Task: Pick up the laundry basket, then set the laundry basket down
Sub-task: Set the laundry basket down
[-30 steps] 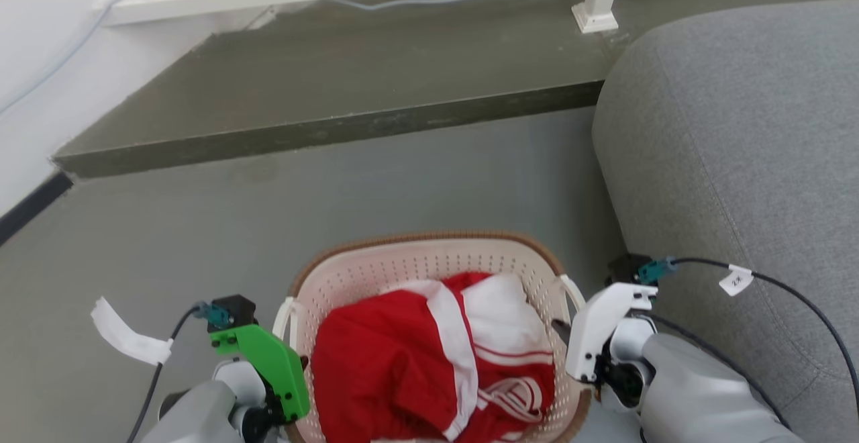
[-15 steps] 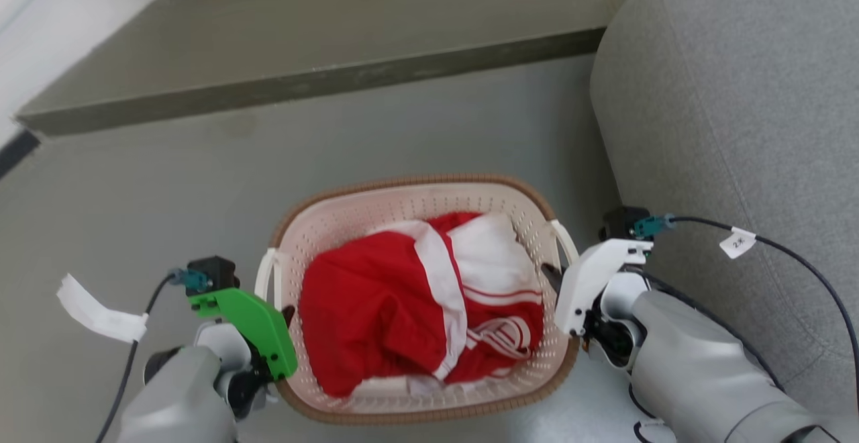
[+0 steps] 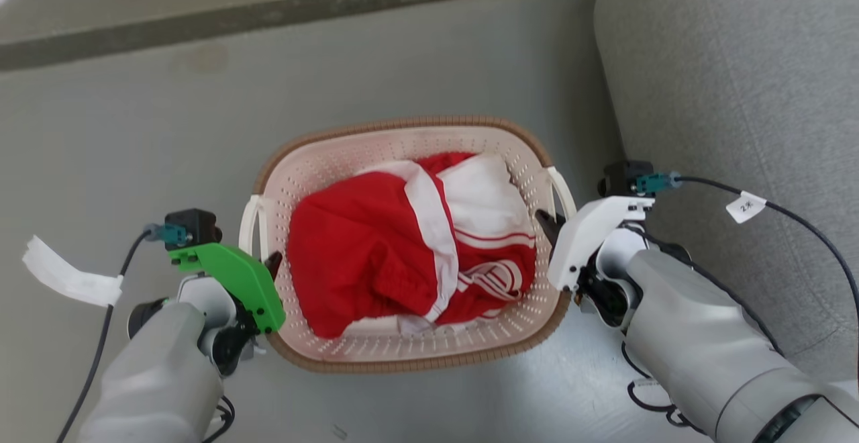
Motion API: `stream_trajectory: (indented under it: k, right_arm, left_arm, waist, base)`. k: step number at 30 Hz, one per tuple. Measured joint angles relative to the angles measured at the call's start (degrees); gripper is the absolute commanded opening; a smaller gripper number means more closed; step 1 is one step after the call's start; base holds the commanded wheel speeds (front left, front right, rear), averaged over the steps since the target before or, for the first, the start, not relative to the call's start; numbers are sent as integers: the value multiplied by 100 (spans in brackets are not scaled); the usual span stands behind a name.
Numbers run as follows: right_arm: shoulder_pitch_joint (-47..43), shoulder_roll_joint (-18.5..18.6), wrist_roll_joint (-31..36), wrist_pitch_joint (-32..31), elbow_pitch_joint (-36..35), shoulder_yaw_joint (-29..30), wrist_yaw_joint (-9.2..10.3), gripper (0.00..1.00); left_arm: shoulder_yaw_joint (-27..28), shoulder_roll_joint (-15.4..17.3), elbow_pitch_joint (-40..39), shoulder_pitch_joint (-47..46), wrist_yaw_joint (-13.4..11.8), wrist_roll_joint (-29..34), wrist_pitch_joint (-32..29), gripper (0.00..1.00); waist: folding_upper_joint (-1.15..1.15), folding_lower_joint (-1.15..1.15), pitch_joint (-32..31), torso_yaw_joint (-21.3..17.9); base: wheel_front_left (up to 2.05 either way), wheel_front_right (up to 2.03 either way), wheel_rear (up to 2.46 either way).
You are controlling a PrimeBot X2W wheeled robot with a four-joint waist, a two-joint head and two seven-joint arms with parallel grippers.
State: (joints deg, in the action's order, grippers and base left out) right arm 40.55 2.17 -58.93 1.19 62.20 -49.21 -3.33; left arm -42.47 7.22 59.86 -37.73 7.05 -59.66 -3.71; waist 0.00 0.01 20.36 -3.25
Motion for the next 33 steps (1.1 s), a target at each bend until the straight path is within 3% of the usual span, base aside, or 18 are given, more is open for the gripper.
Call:
stream_trajectory:
  k: [33]
  right_arm:
    - [1020, -15, 153, 643, -123, -60, 100, 0]
  left_arm:
    - [30, 346, -322, -877, 52, 85, 235, 0]
  waist:
    - [0, 0, 1777, -46]
  base:
    - [0, 0, 0]
